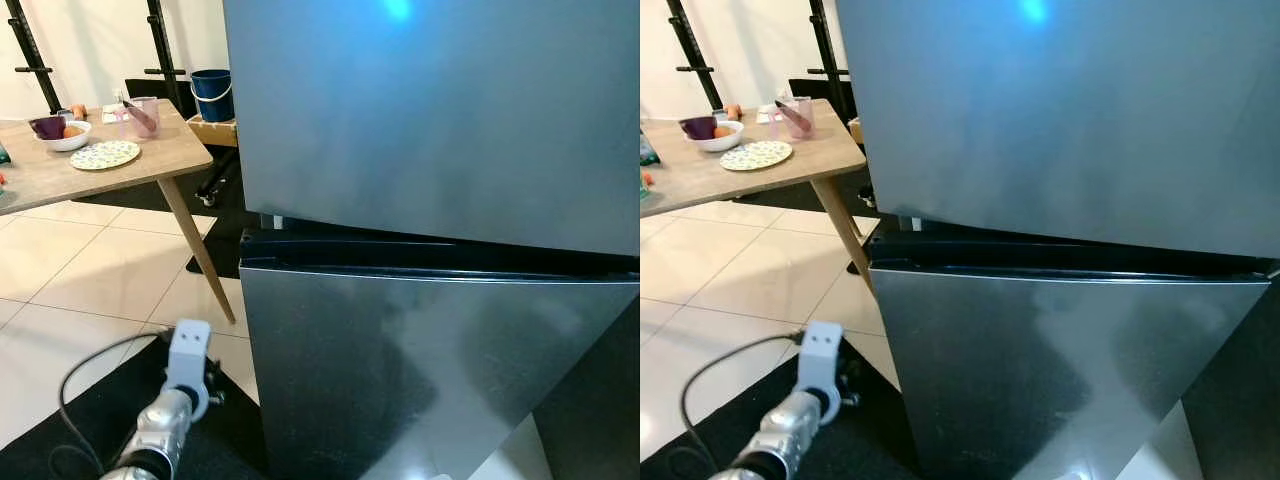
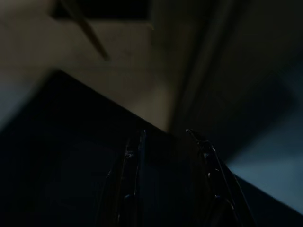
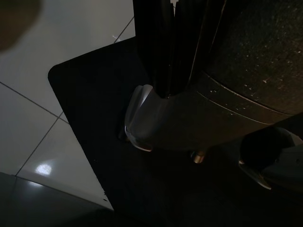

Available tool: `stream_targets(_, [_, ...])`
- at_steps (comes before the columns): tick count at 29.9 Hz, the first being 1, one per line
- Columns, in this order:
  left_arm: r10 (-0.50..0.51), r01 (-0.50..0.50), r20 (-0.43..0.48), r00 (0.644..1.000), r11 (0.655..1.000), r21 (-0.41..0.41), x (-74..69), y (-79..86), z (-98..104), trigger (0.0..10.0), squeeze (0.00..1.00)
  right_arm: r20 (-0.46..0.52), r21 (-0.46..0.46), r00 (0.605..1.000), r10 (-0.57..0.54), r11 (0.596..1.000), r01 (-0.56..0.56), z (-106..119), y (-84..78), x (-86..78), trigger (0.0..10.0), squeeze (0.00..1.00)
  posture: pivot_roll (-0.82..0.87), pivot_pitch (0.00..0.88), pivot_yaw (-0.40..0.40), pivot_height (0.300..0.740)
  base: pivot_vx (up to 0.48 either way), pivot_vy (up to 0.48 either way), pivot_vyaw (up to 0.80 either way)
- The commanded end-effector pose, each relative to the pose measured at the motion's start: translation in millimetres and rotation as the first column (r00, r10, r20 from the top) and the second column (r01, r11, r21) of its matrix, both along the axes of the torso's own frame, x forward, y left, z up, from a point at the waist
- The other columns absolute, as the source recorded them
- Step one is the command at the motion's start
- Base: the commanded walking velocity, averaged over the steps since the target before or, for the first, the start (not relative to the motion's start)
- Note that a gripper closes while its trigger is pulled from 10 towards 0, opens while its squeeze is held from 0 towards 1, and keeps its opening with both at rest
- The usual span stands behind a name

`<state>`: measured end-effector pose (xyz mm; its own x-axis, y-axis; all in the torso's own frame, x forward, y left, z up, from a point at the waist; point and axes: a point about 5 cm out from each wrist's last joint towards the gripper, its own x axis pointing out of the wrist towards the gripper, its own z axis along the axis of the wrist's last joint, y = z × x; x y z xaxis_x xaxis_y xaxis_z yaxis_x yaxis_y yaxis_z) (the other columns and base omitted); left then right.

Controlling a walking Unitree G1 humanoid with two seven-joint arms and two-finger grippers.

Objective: Restocking fridge

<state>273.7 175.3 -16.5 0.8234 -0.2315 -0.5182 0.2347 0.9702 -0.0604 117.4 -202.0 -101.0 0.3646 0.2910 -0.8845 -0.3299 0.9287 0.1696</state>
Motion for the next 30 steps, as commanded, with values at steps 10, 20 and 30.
stream_targets(10, [-0.28,0.295,0.126,0.952,0.948,-0.121,0.7,-52.6,13,10.0,0.0,-0.049,0.008,0.999,0.017,1.0,-0.017,-3,1.6,-11.0,10.0,0.0,-0.07,0.006,-0.006,0.74,0.0,0.0,0.0])
stream_targets(20, [-0.295,0.293,0.307,0.905,0.955,0.052,23.2,-46.4,45,10.0,0.0,-0.048,0.014,0.999,0.016,1.0,-0.016,-4,3.3,-11.0,10.0,0.0,-0.07,0.003,0.0,0.74,0.0,0.0,0.0])
stream_targets(30, [-0.279,0.231,0.407,0.87,0.959,0.163,46.7,-27.8,75,10.0,0.0,-0.05,0.016,0.999,0.009,1.0,-0.009,-4,4.2,-12.5,10.0,0.0,-0.08,0.009,-0.001,0.74,0.0,0.0,0.0])
